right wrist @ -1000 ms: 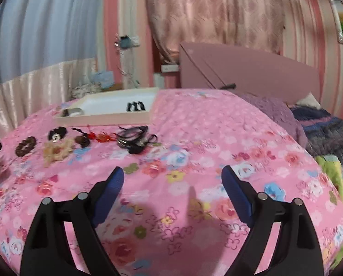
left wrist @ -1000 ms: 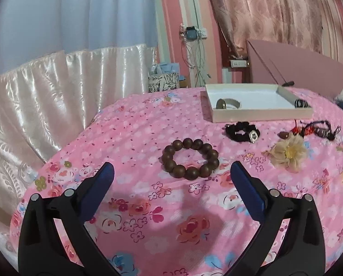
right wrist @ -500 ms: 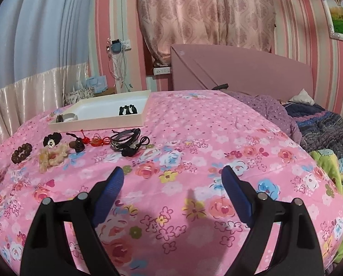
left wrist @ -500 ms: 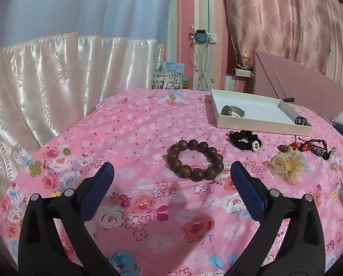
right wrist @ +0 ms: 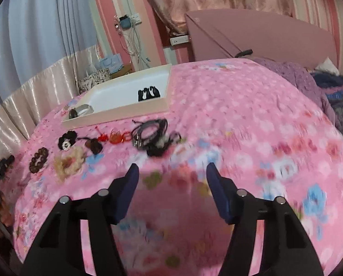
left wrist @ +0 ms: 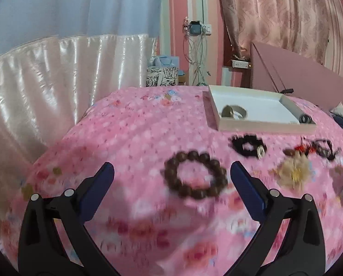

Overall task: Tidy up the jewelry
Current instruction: 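Withdraw both tools from the tray back over the remaining jewelry, then grasp the jade pendant cord with the right tool while the left tool grasps the cream scrunchie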

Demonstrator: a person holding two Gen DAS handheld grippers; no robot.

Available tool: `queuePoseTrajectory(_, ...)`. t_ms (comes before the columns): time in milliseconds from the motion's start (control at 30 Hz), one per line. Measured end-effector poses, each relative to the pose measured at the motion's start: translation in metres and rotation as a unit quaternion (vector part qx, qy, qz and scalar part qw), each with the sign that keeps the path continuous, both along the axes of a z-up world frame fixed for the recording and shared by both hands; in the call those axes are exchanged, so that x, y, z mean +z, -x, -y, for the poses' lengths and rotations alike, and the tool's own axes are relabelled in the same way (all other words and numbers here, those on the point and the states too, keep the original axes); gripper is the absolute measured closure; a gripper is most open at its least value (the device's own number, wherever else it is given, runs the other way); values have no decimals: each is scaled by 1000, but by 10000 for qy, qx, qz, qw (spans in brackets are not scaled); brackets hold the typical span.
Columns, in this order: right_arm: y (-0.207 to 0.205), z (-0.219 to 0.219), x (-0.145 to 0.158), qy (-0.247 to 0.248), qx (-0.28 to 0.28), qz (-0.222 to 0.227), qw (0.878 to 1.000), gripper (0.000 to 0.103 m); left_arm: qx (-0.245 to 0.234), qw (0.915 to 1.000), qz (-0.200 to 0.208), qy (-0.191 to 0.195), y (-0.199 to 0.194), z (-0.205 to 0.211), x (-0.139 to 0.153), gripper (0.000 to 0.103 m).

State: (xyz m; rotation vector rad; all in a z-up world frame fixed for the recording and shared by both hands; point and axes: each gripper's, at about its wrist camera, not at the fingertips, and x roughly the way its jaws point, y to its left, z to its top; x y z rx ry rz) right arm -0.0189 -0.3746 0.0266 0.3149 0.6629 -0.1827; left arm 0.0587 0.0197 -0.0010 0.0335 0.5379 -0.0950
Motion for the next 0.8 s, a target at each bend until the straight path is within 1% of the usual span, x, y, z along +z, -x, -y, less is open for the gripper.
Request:
queuePoseTrajectory(67,-16,5,1,63,-14,-70,10000,54,-53,9999,-12,91,-13,2,3,3)
queuePoseTrajectory(133,-32,12,-1,75,-72,-182,9998,58,-15,10000,-48,-31,-25,8,2,3)
queuePoseTrajectory(167,-39,14,-3,59,-43,-252,9997,60,-43,10000,-69,-9,-31,11,2,3)
queuePoseTrajectory(300,-58,13,-7,29,109,-360,9993,61,-169,9995,-240,97,-44,23,-2,3)
queuePoseTrajectory(333,-62,13,-9,45,145,-387,9991,63,-186,9994,-272,88,-47,26,-4,3)
queuePoseTrajectory(367,-66,12,-11,57,169,-435,9989,67,-215,9993,-293,87,-48,30,-5,3)
queuePoseTrajectory(400,-70,10,-14,53,218,-510,9984,75,-252,9991,-333,95,-49,33,-6,3)
queuePoseTrajectory(433,-74,9,-18,39,268,-571,9980,86,-290,9988,-372,104,-51,36,-8,3)
queuePoseTrajectory(467,-76,7,-21,41,319,-630,9975,90,-324,9987,-389,101,-51,40,-9,3)
queuePoseTrajectory(533,-78,2,-25,122,387,-698,9967,95,-405,9982,-449,62,-50,47,-13,3)
queuePoseTrajectory(633,-72,2,-25,211,360,-700,9967,97,-443,9977,-505,-2,-48,53,-18,3)
queuePoseTrajectory(733,-61,11,-21,203,216,-616,9977,98,-502,9969,-598,98,-43,54,-23,3)
queuePoseTrajectory(800,-50,16,-17,314,66,-519,9981,98,-616,9960,-629,121,-36,58,-25,3)
